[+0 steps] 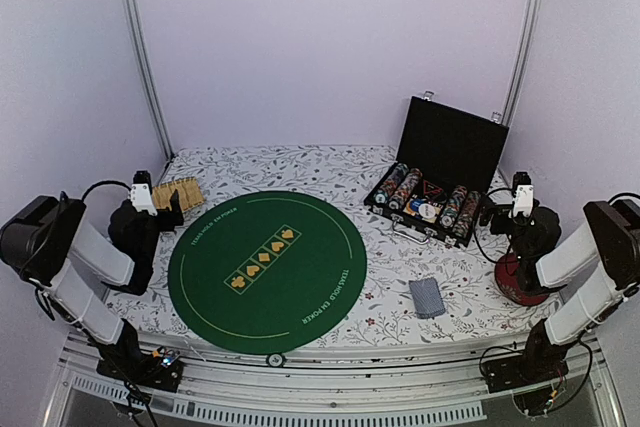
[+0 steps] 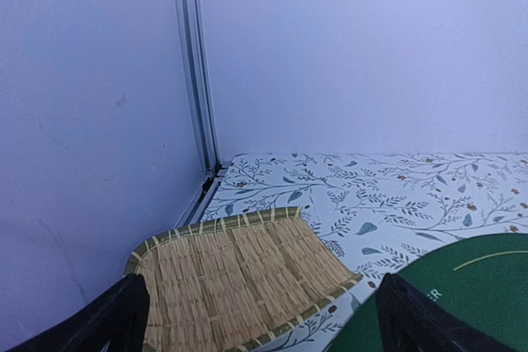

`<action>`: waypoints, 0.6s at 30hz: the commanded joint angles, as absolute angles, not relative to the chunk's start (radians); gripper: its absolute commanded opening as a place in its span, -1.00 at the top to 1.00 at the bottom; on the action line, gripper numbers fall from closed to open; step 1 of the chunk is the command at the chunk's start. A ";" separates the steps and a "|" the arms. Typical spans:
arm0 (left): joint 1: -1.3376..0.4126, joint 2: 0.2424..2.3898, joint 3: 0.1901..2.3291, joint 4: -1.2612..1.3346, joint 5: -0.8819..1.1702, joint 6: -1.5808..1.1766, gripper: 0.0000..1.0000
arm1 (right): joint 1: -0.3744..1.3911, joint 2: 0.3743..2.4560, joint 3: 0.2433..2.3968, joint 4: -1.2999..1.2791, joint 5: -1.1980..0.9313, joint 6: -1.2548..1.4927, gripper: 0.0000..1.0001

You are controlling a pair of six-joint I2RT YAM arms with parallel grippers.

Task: Distribute texas hold em gaming equipment
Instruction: Pick up the dealer button from the chip case.

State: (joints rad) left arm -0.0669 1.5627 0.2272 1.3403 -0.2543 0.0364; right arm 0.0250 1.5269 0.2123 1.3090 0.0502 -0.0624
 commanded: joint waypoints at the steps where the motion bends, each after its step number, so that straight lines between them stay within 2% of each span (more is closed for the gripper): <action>1: -0.054 1.554 0.236 1.333 -0.238 0.034 -0.97 | 0.018 1.537 0.227 1.324 0.054 -0.054 -0.98; 5: -0.054 1.492 0.256 1.249 -0.285 0.021 -0.97 | 0.018 1.537 0.228 1.321 0.052 -0.054 -0.98; 8: -0.055 1.364 0.370 0.946 -0.373 -0.025 -0.97 | -0.029 1.538 0.255 1.266 -0.066 -0.039 -0.98; 12: -0.059 1.250 0.524 0.699 -0.452 -0.106 -0.97 | -0.040 1.535 0.262 1.255 -0.105 -0.038 -0.98; 14: -0.064 1.209 0.631 0.526 -0.411 -0.184 -0.97 | -0.038 1.503 0.308 1.162 -0.080 -0.034 -0.98; 18: -0.101 1.175 0.807 0.257 -0.196 -0.264 -0.97 | -0.040 1.368 0.482 0.811 -0.045 -0.008 -0.98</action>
State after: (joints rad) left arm -0.0700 1.2057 0.6754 0.6220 -0.3592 -0.1474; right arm -0.0357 1.4879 0.3355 1.0885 -0.0540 -0.0399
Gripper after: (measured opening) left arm 0.984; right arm 0.990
